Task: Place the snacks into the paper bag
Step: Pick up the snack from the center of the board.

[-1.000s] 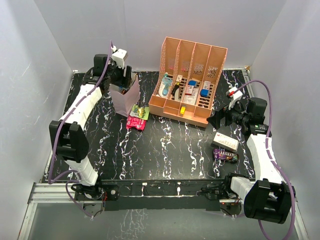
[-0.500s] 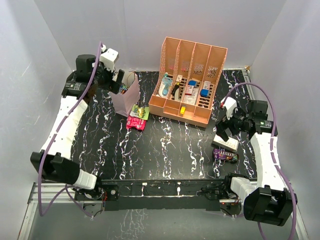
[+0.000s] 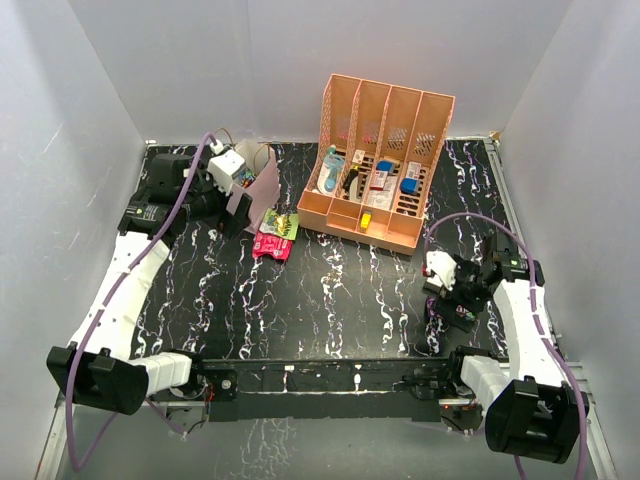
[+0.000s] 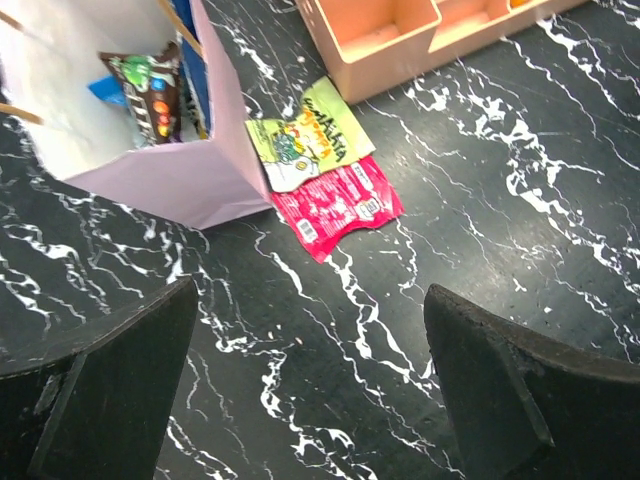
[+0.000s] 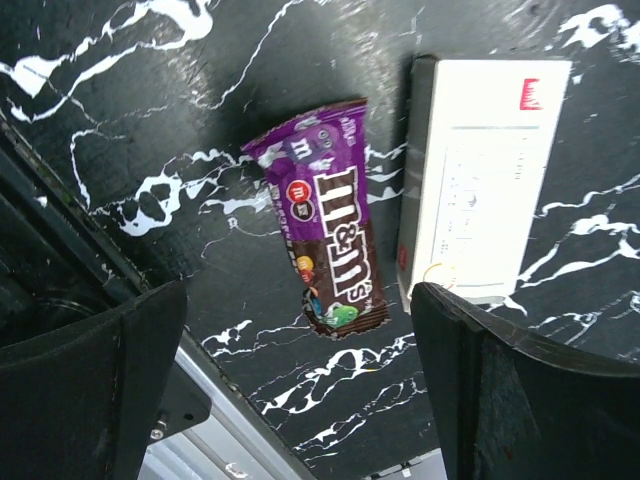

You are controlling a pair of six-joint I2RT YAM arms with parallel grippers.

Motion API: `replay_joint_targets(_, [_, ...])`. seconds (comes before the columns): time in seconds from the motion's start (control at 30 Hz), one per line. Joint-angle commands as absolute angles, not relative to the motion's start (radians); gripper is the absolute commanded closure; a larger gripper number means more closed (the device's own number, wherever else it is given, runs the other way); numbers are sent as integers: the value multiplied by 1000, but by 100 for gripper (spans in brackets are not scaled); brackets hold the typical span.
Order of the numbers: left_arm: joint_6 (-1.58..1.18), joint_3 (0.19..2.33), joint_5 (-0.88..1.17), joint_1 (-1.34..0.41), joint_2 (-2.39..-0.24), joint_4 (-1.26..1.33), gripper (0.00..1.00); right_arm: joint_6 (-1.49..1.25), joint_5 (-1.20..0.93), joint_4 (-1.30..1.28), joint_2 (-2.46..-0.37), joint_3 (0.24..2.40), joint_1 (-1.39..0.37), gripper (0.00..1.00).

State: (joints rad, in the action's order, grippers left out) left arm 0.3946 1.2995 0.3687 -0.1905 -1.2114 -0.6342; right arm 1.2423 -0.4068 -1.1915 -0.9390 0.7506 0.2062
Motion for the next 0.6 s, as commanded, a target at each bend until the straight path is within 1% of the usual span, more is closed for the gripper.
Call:
replay_joint_targets(0.0, [419, 1256, 447, -193, -1207, -595, 5, 1326, -393, -1141, -942, 724, 212, 1])
replay_joint_targets(0.33, [429, 1233, 444, -198, -1239, -546, 6, 1380, -370, -1044, -916, 627, 210, 9])
replay_joint_targets(0.57, [437, 1210, 451, -204, -1242, -525, 6, 1368, -368, -975, -976, 601, 211, 14])
